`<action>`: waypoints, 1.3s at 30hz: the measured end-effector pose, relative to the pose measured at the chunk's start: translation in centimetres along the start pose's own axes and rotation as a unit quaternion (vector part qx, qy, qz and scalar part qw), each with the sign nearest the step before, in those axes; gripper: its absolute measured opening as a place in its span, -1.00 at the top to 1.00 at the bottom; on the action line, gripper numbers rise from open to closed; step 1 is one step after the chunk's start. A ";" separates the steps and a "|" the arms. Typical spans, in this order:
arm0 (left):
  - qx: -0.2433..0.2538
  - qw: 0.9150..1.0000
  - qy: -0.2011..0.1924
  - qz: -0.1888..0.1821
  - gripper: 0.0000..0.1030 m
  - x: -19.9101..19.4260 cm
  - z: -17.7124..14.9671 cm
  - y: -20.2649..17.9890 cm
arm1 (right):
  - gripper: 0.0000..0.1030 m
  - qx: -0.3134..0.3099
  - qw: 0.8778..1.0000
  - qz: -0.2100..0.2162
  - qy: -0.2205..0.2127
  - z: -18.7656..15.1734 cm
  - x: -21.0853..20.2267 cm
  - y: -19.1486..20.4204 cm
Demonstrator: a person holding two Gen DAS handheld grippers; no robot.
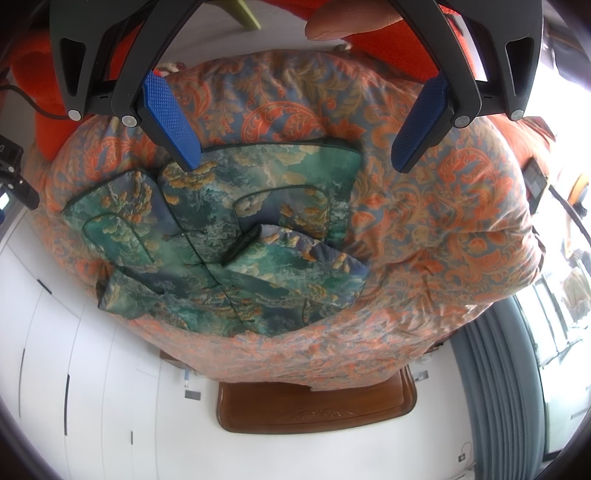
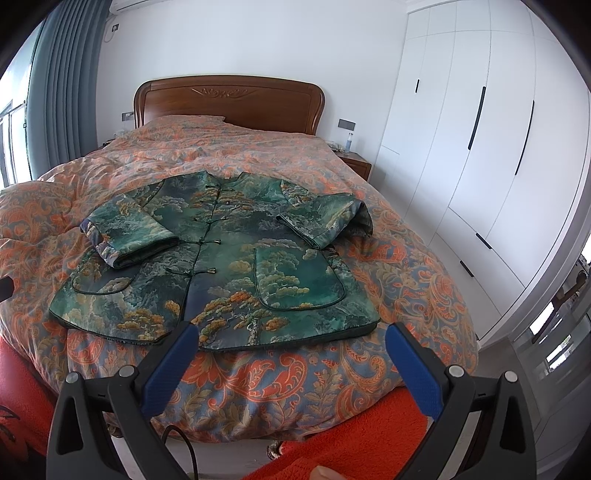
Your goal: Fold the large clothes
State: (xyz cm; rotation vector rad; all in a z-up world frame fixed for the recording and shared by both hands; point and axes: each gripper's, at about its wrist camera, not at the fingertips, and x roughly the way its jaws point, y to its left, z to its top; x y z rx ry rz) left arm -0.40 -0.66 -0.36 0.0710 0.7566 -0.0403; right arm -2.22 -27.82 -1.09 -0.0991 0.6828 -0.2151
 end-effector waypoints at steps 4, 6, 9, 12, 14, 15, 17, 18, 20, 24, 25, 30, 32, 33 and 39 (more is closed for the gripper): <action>0.000 1.000 0.000 0.000 -1.00 0.0 0.0 0.0 | -1.00 0.000 1.000 0.000 0.001 0.0 0.0 0.0; 0.000 1.000 -0.001 0.000 -1.00 0.0 0.0 0.0 | -1.00 -0.001 1.000 0.000 0.002 -0.1 0.1 0.1; -0.001 1.000 0.000 0.001 -0.99 0.0 0.0 0.0 | -1.00 -0.001 1.000 0.000 0.001 -0.1 0.1 0.1; -0.001 1.000 0.002 0.002 -1.00 0.0 -0.3 0.0 | -1.00 -0.001 1.000 0.001 0.002 -0.1 0.2 0.1; -0.001 1.000 0.003 0.002 -1.00 0.1 -0.4 0.1 | -1.00 -0.002 1.000 0.001 0.002 -0.2 0.3 0.2; -0.001 1.000 0.003 0.002 -1.00 0.1 -0.4 0.1 | -1.00 -0.002 1.000 0.001 0.002 -0.2 0.3 0.2; -0.001 1.000 0.003 0.002 -1.00 0.1 -0.4 0.1 | -1.00 -0.003 1.000 0.002 0.002 -0.1 0.3 0.1; -0.001 1.000 0.003 0.002 -1.00 0.1 -0.4 0.3 | -1.00 -0.003 1.000 0.002 0.002 -0.1 0.4 0.2; -0.002 1.000 0.004 0.002 -1.00 0.3 -0.3 0.3 | -1.00 -0.004 1.000 0.002 0.001 0.0 0.4 0.2; -0.001 1.000 0.011 0.001 -1.00 0.6 -0.2 0.5 | -1.00 -0.006 1.000 0.001 0.000 0.1 0.5 0.3; -0.001 1.000 0.012 0.002 -1.00 0.7 0.0 0.5 | -1.00 -0.006 1.000 0.001 0.001 0.1 0.5 0.3; -0.003 1.000 0.014 0.004 -1.00 1.0 0.2 0.6 | -1.00 -0.010 1.000 0.003 0.002 0.2 0.7 0.5; -0.003 1.000 0.017 0.006 -1.00 1.2 0.2 0.6 | -1.00 -0.012 1.000 0.004 0.003 0.2 0.8 0.6; -0.003 1.000 0.018 0.007 -1.00 1.4 0.2 0.7 | -1.00 -0.013 1.000 0.004 0.003 0.2 0.9 0.7; -0.002 1.000 0.013 0.028 -1.00 1.8 0.4 0.8 | -1.00 -0.021 1.000 0.003 0.007 -0.1 1.6 0.9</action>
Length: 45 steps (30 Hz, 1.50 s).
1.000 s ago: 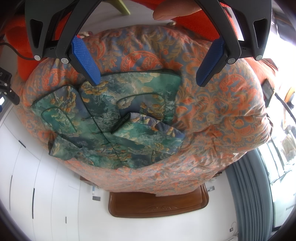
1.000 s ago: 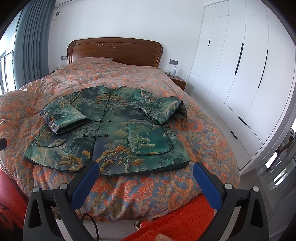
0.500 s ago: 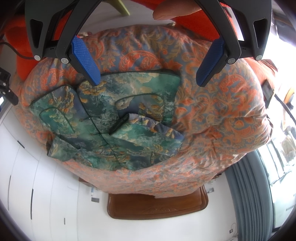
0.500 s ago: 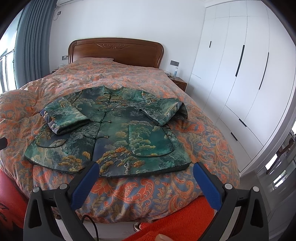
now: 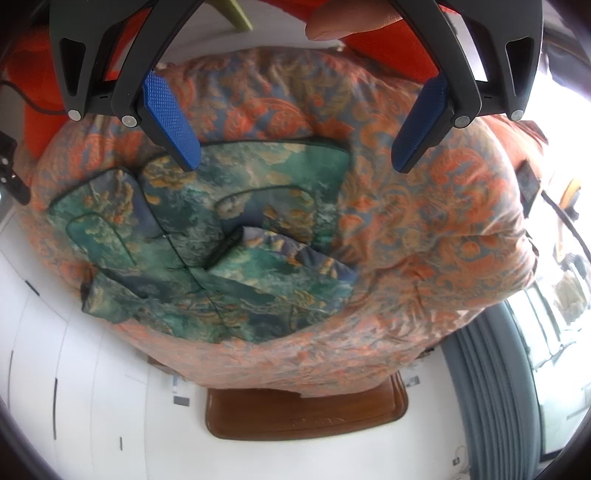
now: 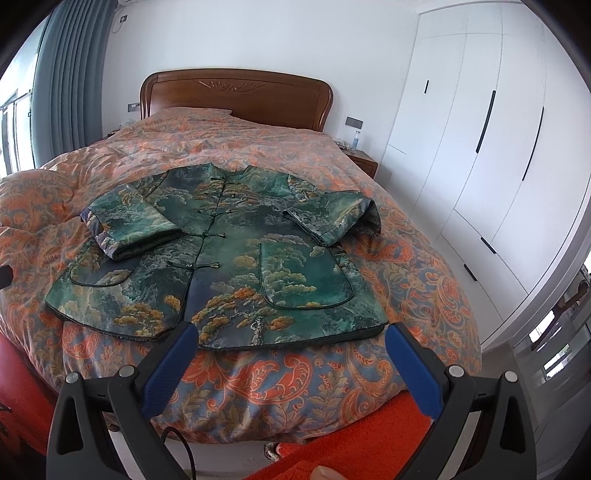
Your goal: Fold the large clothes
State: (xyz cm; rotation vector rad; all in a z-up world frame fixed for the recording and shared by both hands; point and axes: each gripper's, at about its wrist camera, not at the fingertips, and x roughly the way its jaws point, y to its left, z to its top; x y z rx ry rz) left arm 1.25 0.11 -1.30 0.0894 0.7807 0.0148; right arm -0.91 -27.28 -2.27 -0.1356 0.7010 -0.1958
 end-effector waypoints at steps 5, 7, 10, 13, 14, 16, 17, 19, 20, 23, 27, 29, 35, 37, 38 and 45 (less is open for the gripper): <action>-0.010 1.000 -0.025 0.013 -1.00 0.1 0.9 0.7 | -1.00 -0.030 0.999 0.015 -0.038 0.8 -0.1 -0.1; -0.014 0.999 -0.036 0.012 -1.00 0.0 1.2 0.9 | -1.00 -0.043 0.997 0.026 -0.066 1.2 -0.1 -0.3; -0.023 0.998 -0.049 0.011 -1.00 0.1 1.6 1.3 | -1.00 -0.047 0.992 0.101 -0.061 1.9 1.4 -0.9; -0.025 0.999 -0.039 0.021 -1.00 0.9 1.8 1.6 | -1.00 -0.018 0.991 0.134 0.005 1.6 4.6 -1.3; -0.023 0.999 -0.030 0.015 -1.00 1.3 1.8 1.7 | -1.00 -0.006 0.991 0.132 0.016 1.4 5.4 -1.5; -0.026 1.000 -0.014 0.008 -1.00 1.9 1.6 2.0 | -1.00 0.011 0.991 0.132 0.024 1.3 6.8 -2.3; -0.030 1.000 -0.009 0.002 -1.00 2.0 1.5 2.1 | -1.00 0.015 0.991 0.129 0.033 1.6 7.7 -2.9; -0.040 0.999 0.000 -0.012 -1.00 2.3 1.3 2.3 | -1.00 0.011 0.993 0.116 0.033 2.6 9.3 -4.1; -0.043 0.999 0.002 -0.014 -1.00 2.4 1.2 2.2 | -1.00 -0.003 0.994 0.104 0.019 3.4 10.4 -4.9; -0.051 0.999 0.006 -0.017 -1.00 2.3 1.0 2.2 | -1.00 -0.061 0.997 0.044 0.004 6.0 14.7 -6.2; -0.058 0.998 0.013 -0.006 -1.00 2.3 0.5 2.5 | -1.00 -0.154 0.987 0.023 0.028 9.5 21.9 -5.3; -0.062 0.998 0.019 -0.003 -1.00 2.4 0.4 2.7 | -1.00 -0.203 0.978 0.022 0.037 10.9 25.3 -3.6; -0.068 0.997 0.028 0.019 -1.00 2.3 -0.2 3.7 | -0.79 -0.249 0.961 -0.012 0.119 12.2 35.0 -0.9; -0.068 0.997 0.030 0.023 -1.00 2.4 -0.4 4.1 | 0.28 -0.218 0.966 -0.007 0.143 12.3 36.3 -2.3; -0.068 0.997 0.032 0.022 -1.00 2.5 -0.5 4.3 | 0.61 -0.198 0.969 0.000 0.149 12.4 36.3 -3.2; -0.050 0.998 0.037 0.015 -1.00 3.6 -0.2 3.1 | 0.81 0.019 0.997 -0.012 0.076 15.0 28.7 -17.8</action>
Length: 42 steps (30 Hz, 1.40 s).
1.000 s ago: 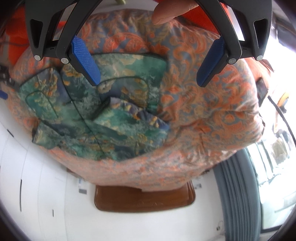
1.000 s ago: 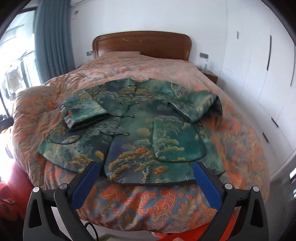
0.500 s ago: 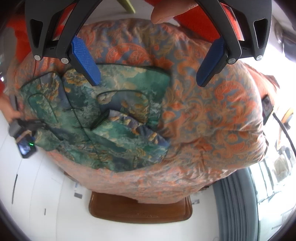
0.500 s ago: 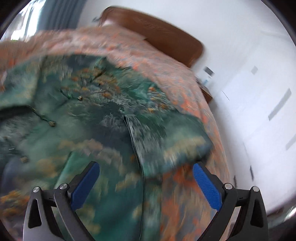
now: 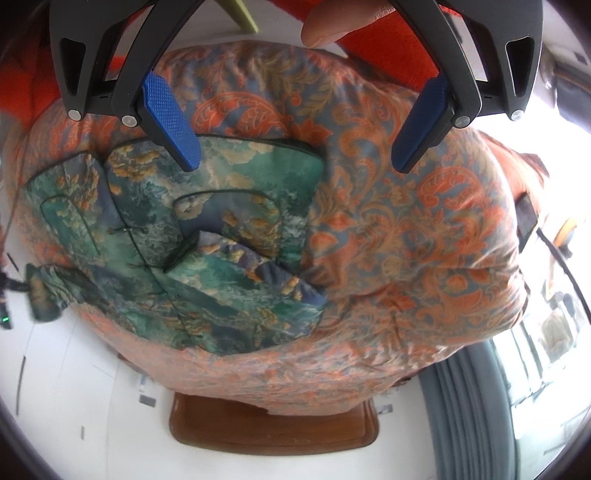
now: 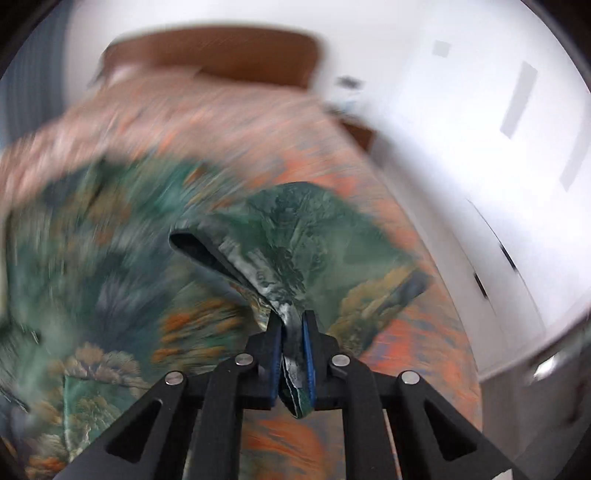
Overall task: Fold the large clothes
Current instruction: 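Lift the sleeve with the right tool and pull it outward from the jacket, then grasp the other folded sleeve with the left tool and spread it outward while the right tool releases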
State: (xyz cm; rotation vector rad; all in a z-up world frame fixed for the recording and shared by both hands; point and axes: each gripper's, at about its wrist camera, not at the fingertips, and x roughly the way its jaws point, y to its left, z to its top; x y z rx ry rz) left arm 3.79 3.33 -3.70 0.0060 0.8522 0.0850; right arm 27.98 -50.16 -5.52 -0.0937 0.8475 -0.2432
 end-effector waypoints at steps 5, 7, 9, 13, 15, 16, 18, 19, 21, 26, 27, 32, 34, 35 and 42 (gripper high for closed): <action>0.016 1.000 0.003 -0.023 -1.00 0.3 0.5 -1.8 | 0.87 0.101 0.994 -0.047 -0.013 -1.5 -2.9 -11.5; 0.025 0.999 0.003 -0.026 -1.00 0.2 0.6 -2.4 | 0.87 0.132 0.990 -0.056 0.002 -2.8 -2.2 -14.3; 0.034 0.999 0.002 -0.026 -1.00 0.0 0.7 -2.9 | 0.87 0.167 0.984 -0.057 0.019 -4.7 -0.9 -16.8; 0.035 0.999 0.011 -0.028 -1.00 -0.2 0.9 -2.7 | 0.86 0.237 0.969 -0.044 0.048 -8.2 2.6 -19.0; 0.026 0.999 0.011 -0.025 -1.00 -0.2 1.0 -2.2 | 0.72 0.263 0.962 -0.041 0.057 -9.1 3.5 -19.9; 0.021 1.000 0.011 -0.021 -0.99 -0.2 1.1 -1.9 | 0.56 0.275 0.958 -0.050 0.061 -9.6 4.0 -20.3; 0.015 1.000 0.016 -0.017 -0.99 -0.1 1.1 -1.5 | 0.30 0.287 0.954 -0.070 0.059 -10.2 4.2 -20.7; 0.015 1.000 0.019 -0.019 -0.99 0.0 1.1 -1.4 | 0.16 0.292 0.952 -0.078 0.056 -10.5 4.3 -20.9; 0.014 0.999 0.027 -0.022 -0.99 0.5 1.2 -1.3 | 0.12 0.299 0.948 -0.102 0.043 -11.0 3.7 -21.3; 0.039 0.998 0.013 -0.042 -0.99 1.8 2.7 -0.9 | 0.10 0.285 0.949 -0.132 0.009 -11.2 0.5 -21.2; 0.050 0.998 0.009 -0.049 -0.99 2.4 3.3 -0.9 | 0.09 0.277 0.953 -0.121 0.001 -11.2 -0.4 -20.5; 0.120 0.988 0.018 -0.094 -0.99 6.4 6.7 -2.6 | -0.12 0.200 0.977 -0.060 -0.044 -11.7 -5.5 -13.3; 0.167 0.979 0.017 -0.119 -0.99 8.3 7.6 -4.5 | -0.17 0.173 0.983 -0.035 -0.056 -12.9 -7.3 -9.6; 0.198 0.972 0.020 -0.128 -0.99 9.6 7.9 -5.9 | -0.17 0.162 0.985 -0.023 -0.057 -13.9 -8.4 -8.2; 0.311 0.941 0.077 -0.108 -0.97 18.9 7.9 -11.4 | -0.17 0.131 0.988 0.072 -0.024 -18.4 -10.6 1.2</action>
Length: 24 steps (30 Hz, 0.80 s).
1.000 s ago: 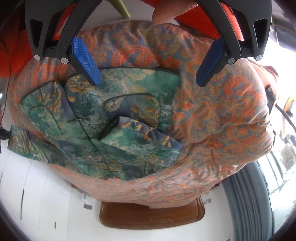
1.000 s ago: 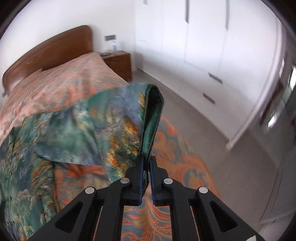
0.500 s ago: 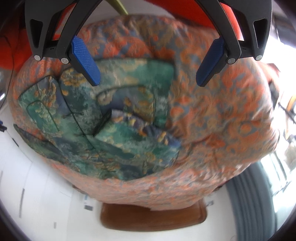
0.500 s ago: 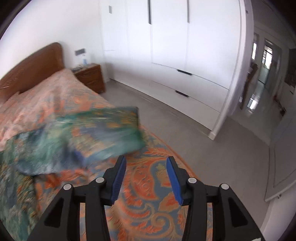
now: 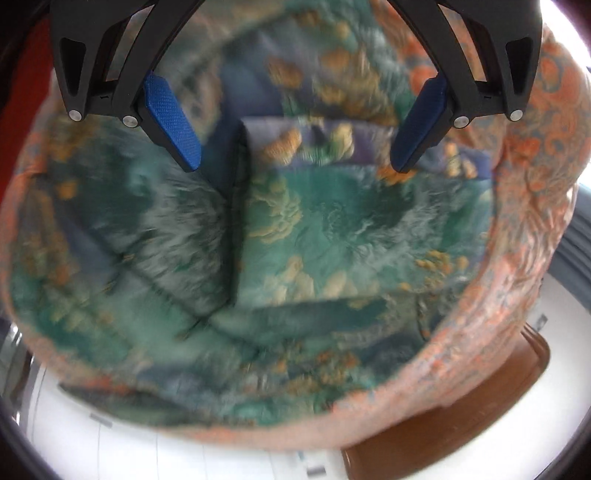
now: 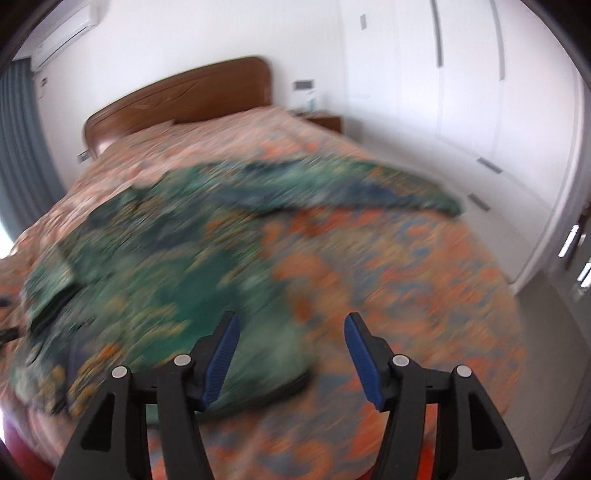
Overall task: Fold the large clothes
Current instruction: 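Grasp the other folded sleeve with the left tool and spread it outward while the right tool releases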
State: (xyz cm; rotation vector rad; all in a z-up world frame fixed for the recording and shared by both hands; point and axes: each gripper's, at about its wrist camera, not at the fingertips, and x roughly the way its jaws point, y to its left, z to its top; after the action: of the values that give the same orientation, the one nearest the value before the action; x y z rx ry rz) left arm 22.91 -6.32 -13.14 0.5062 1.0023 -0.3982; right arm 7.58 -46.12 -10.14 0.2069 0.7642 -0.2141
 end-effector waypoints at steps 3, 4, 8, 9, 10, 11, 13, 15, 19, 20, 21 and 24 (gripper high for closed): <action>-0.043 0.998 0.025 -0.036 -0.28 1.7 0.2 1.9 | -0.17 -0.027 0.999 0.028 0.002 -1.7 -1.4 3.1; -0.064 0.996 0.024 -0.054 0.18 1.5 0.0 2.6 | -0.17 -0.040 0.999 0.030 -0.002 -2.2 -1.9 3.9; -0.130 0.989 -0.019 -0.070 0.71 -2.1 -0.9 4.9 | -0.17 -0.072 0.997 0.028 -0.020 -3.1 -3.6 6.1; -0.144 0.987 -0.037 -0.061 0.71 -3.7 -1.3 5.8 | -0.17 -0.075 0.996 0.031 -0.021 -3.1 -3.9 6.4; -0.157 0.985 -0.047 -0.055 0.71 -4.9 -1.6 6.6 | -0.17 -0.079 0.996 0.034 -0.024 -3.0 -4.0 6.8; -0.173 0.982 -0.061 -0.048 0.71 -6.3 -2.0 7.9 | -0.17 -0.081 0.996 0.036 -0.026 -2.7 -4.4 7.0; -0.206 0.975 -0.083 -0.033 0.71 -8.6 -2.8 10.5 | -0.17 -0.087 0.995 0.041 -0.034 -2.7 -4.7 7.8; -0.244 0.964 -0.108 -0.004 0.71 -11.3 -4.0 13.6 | -0.17 -0.090 0.994 0.049 -0.035 -2.6 -4.7 8.7; -0.286 0.947 -0.129 0.074 0.71 -14.2 -6.6 18.3 | -0.17 -0.096 0.993 0.067 -0.027 -3.0 -4.2 10.4; -0.304 0.939 -0.128 0.093 0.71 -14.7 -7.7 19.8 | -0.17 -0.098 0.992 0.074 -0.024 -3.1 -4.1 10.8; -0.317 0.934 -0.126 0.103 0.71 -14.9 -8.4 20.9 | -0.17 -0.099 0.992 0.078 -0.023 -3.1 -4.1 11.1; -0.359 0.915 -0.112 0.145 0.71 -14.9 -11.2 24.1 | -0.17 -0.107 0.990 0.088 -0.020 -3.3 -4.2 12.1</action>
State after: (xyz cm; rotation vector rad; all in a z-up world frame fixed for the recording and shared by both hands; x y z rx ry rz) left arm 20.87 20.99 0.13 -0.0646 0.7647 0.1872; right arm 5.64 -33.14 -8.22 0.0651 0.7195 0.0317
